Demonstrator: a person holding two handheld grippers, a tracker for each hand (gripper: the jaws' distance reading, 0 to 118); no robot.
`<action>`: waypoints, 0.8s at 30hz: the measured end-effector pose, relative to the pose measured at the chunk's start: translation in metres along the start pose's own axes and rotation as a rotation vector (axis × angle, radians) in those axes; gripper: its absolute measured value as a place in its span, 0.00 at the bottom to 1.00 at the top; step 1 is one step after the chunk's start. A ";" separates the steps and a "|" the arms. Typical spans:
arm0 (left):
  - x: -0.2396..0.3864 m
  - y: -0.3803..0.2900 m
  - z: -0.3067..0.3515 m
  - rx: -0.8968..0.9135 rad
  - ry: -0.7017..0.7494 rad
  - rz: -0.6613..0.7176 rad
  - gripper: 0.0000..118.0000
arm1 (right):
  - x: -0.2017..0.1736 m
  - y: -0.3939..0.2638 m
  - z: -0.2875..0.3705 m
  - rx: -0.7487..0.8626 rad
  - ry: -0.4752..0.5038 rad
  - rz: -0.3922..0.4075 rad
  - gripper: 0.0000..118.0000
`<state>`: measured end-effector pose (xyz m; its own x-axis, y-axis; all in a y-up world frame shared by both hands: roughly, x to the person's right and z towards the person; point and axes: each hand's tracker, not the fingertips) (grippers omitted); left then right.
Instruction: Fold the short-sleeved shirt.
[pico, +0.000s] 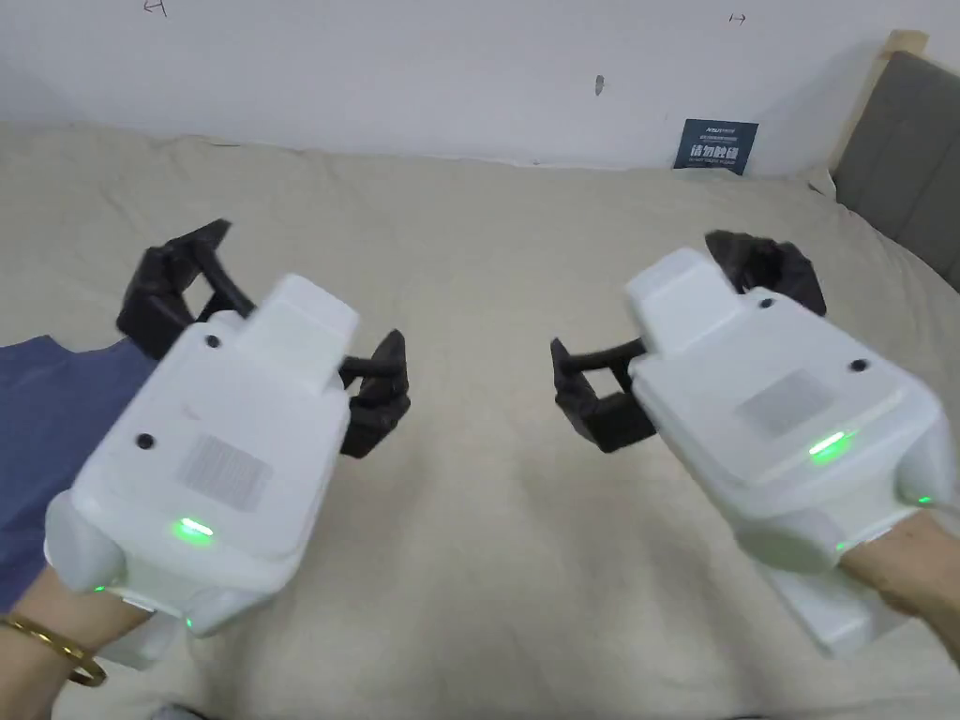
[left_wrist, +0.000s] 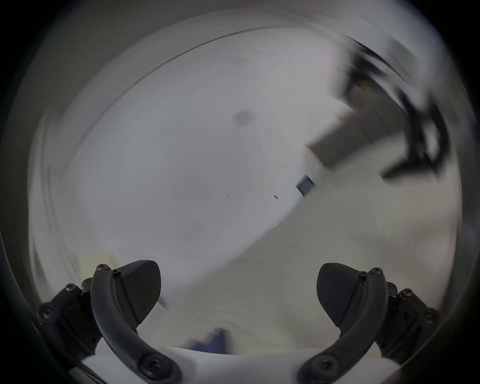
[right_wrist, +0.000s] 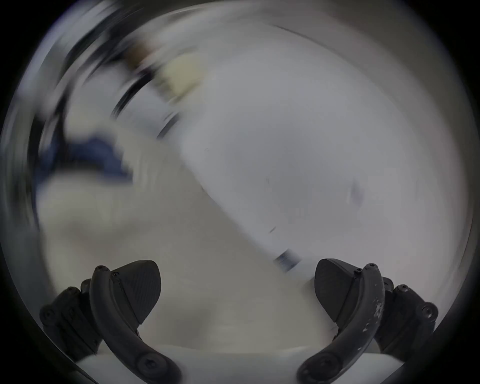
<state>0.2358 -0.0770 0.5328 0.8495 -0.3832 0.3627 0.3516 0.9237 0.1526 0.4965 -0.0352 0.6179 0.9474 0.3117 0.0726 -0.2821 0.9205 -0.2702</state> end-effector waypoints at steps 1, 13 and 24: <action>-0.003 -0.003 -0.001 -0.014 0.028 0.098 1.00 | 0.006 -0.006 0.000 -0.004 0.012 -0.141 1.00; 0.007 -0.027 0.010 -0.041 0.139 0.359 1.00 | -0.013 -0.055 0.012 0.016 -0.165 -0.333 1.00; 0.014 -0.028 0.013 -0.050 0.124 0.348 1.00 | -0.015 -0.050 0.017 0.019 -0.178 -0.367 1.00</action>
<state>0.2325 -0.1078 0.5455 0.9616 -0.0463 0.2707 0.0498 0.9987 -0.0059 0.4935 -0.0823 0.6471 0.9453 -0.0039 0.3261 0.0652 0.9820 -0.1774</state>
